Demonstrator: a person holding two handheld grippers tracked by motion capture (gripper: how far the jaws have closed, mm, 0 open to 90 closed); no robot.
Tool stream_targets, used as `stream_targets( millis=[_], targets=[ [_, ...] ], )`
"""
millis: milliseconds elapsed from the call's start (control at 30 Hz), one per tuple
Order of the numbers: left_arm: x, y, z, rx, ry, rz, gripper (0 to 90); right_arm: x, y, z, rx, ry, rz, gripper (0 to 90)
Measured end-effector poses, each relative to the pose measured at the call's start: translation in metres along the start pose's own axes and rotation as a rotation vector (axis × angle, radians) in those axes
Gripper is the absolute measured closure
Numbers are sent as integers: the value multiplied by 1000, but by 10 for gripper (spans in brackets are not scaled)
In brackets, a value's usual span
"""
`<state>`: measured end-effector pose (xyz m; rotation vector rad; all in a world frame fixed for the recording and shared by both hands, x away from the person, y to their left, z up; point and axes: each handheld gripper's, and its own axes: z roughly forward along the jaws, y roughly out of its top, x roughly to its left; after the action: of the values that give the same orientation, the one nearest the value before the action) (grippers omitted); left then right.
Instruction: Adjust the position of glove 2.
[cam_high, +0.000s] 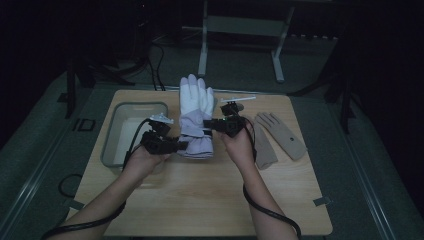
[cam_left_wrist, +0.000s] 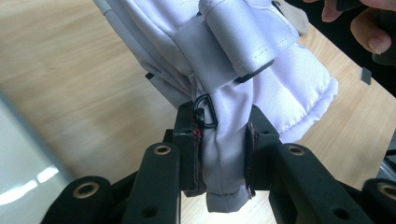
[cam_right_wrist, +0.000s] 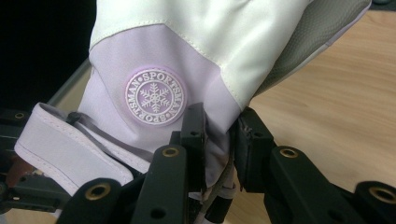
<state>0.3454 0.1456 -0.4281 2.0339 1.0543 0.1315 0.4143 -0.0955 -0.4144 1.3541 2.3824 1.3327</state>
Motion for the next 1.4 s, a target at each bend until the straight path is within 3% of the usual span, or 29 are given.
stream_targets(
  millis=[433, 533, 967, 1133, 1400],
  targets=[
    [35, -8, -43, 3, 51, -41, 719, 39, 28, 32, 0, 41, -38, 757],
    [49, -16, -53, 11, 66, -69, 719, 54, 35, 54, 32, 54, -69, 757],
    [89, -44, -87, 25, 122, -133, 719, 96, 49, 107, 78, 94, -111, 756],
    [105, -55, -91, 45, 133, -160, 720, 109, 50, 128, 110, 90, -129, 757],
    [120, -73, -73, 111, 131, -195, 719, 108, 34, 159, 182, 59, -116, 756]
  ],
)
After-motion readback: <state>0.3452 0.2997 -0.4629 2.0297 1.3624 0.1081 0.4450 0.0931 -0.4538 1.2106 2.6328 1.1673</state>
